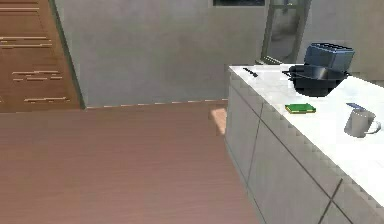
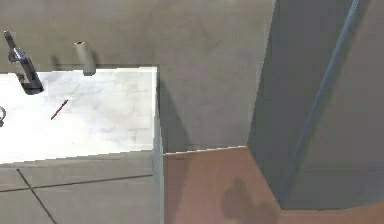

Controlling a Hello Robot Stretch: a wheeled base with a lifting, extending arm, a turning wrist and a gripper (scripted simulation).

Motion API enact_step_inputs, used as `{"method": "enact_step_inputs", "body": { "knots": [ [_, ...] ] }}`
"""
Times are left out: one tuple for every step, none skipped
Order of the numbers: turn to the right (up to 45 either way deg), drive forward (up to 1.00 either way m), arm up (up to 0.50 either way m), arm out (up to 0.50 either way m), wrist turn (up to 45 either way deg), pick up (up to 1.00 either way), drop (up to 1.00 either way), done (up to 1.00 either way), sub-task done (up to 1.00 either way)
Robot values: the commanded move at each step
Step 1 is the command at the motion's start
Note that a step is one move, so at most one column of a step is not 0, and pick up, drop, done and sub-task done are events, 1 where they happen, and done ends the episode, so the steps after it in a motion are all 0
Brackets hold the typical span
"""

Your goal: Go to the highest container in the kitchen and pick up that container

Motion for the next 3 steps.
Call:
{"method": "enact_step_inputs", "body": {
  "knots": [
    [6.0, 0.00, 0.00, 0.00, 0.0, 0.00, 0.00, 0.00, 0.00],
    [0.0, 1.00, 0.00, 0.00, 0.0, 0.00, 0.00, 0.00, 0.00],
    [0.0, 0.00, 0.50, 0.00, 0.0, 0.00, 0.00, 0.00, 0.00]
  ]
}}
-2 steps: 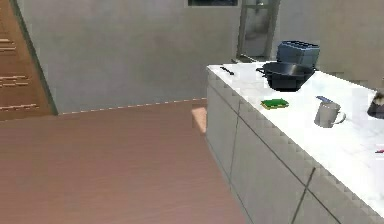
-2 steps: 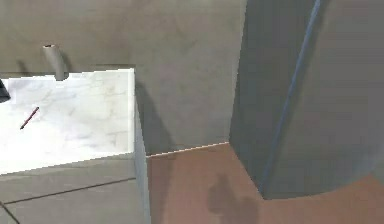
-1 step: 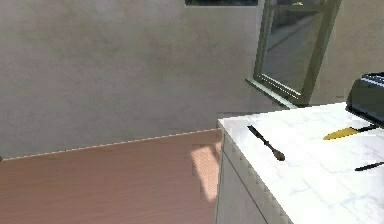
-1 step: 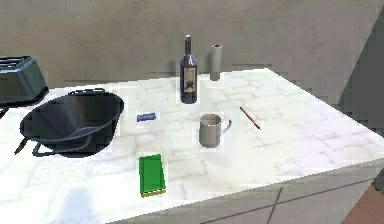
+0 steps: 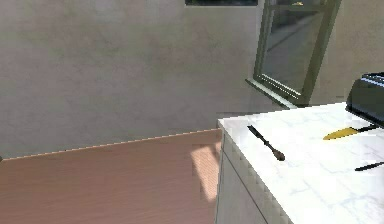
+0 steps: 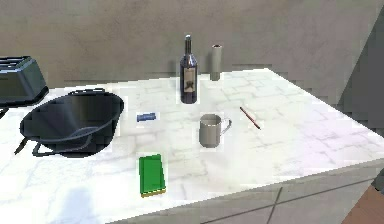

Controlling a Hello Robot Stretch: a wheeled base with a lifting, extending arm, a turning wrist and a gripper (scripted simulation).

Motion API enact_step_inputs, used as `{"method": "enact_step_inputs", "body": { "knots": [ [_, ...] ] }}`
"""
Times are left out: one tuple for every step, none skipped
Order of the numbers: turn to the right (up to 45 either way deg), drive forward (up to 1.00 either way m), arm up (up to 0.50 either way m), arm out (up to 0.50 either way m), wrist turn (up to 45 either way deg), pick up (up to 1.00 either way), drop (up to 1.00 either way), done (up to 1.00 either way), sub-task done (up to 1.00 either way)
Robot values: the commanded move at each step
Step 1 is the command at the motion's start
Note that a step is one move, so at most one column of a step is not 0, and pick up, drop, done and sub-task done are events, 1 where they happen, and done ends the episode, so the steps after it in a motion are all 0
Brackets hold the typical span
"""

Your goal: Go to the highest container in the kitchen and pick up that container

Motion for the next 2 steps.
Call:
{"method": "enact_step_inputs", "body": {
  "knots": [
    [0.0, 0.00, 0.38, 0.00, 0.0, 0.00, 0.00, 0.00, 0.00],
    [0.0, 0.00, 0.00, 0.26, 0.0, 0.00, 0.00, 0.00, 0.00]
  ]
}}
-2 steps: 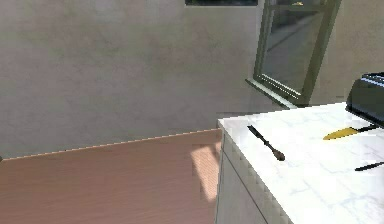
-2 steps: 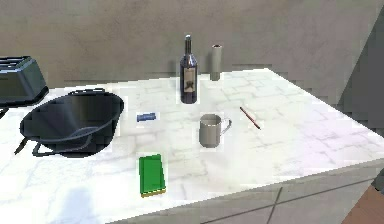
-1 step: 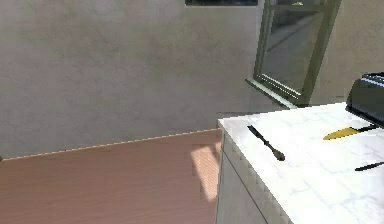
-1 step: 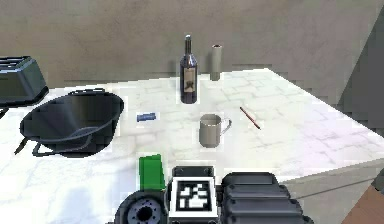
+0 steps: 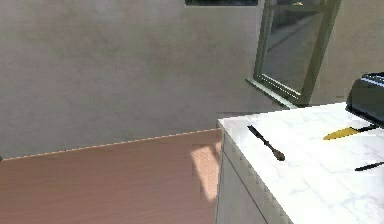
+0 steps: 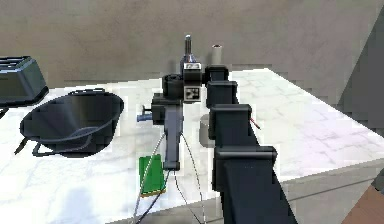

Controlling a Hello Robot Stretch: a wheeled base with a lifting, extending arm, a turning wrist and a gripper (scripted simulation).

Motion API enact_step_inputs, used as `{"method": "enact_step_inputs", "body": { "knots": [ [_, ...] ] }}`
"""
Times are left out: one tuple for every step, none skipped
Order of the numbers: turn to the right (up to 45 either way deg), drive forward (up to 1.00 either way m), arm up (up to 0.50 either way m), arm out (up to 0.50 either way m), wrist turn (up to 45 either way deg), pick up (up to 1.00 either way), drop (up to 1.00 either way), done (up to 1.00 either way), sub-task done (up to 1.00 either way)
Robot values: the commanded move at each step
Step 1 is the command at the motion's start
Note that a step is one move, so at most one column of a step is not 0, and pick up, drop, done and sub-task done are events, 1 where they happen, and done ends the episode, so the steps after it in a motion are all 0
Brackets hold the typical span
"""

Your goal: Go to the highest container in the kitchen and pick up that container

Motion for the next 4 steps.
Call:
{"method": "enact_step_inputs", "body": {
  "knots": [
    [0.0, 0.00, 0.00, 0.00, 45.0, 0.00, 0.00, 0.00, 0.00],
    [0.0, 0.00, 0.00, 0.00, 45.0, 0.00, 0.00, 0.00, 0.00],
    [0.0, 0.00, 0.00, 0.00, 45.0, 0.00, 0.00, 0.00, 0.00],
    [0.0, 0.00, 0.00, 0.00, 45.0, 0.00, 0.00, 0.00, 0.00]
  ]
}}
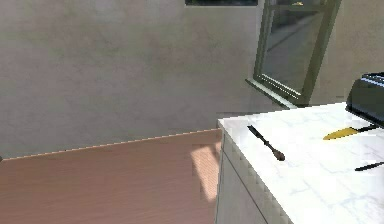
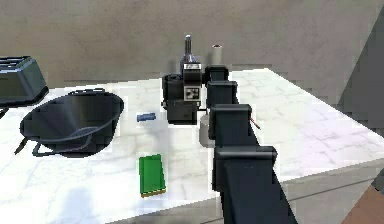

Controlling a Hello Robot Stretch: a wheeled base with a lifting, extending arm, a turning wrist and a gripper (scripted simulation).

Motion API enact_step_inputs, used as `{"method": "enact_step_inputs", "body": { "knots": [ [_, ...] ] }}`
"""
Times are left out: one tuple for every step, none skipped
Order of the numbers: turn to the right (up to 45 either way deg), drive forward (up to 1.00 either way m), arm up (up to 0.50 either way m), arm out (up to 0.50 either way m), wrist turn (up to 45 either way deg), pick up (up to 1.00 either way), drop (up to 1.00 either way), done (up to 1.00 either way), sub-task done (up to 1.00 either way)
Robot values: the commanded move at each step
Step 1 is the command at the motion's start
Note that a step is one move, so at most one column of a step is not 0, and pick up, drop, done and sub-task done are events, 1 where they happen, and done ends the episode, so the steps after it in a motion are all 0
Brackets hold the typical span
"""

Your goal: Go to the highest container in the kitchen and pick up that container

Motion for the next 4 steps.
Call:
{"method": "enact_step_inputs", "body": {
  "knots": [
    [0.0, 0.00, 0.00, 0.00, 21.0, 0.00, 0.00, 0.00, 0.00],
    [0.0, 0.00, -0.16, 0.00, 0.0, 0.00, 0.00, 0.00, 0.00],
    [0.0, 0.00, 0.00, 0.00, 0.0, 1.00, 0.00, 0.00, 0.00],
    [0.0, 0.00, 0.10, 0.00, 0.0, 0.00, 0.00, 0.00, 0.00]
  ]
}}
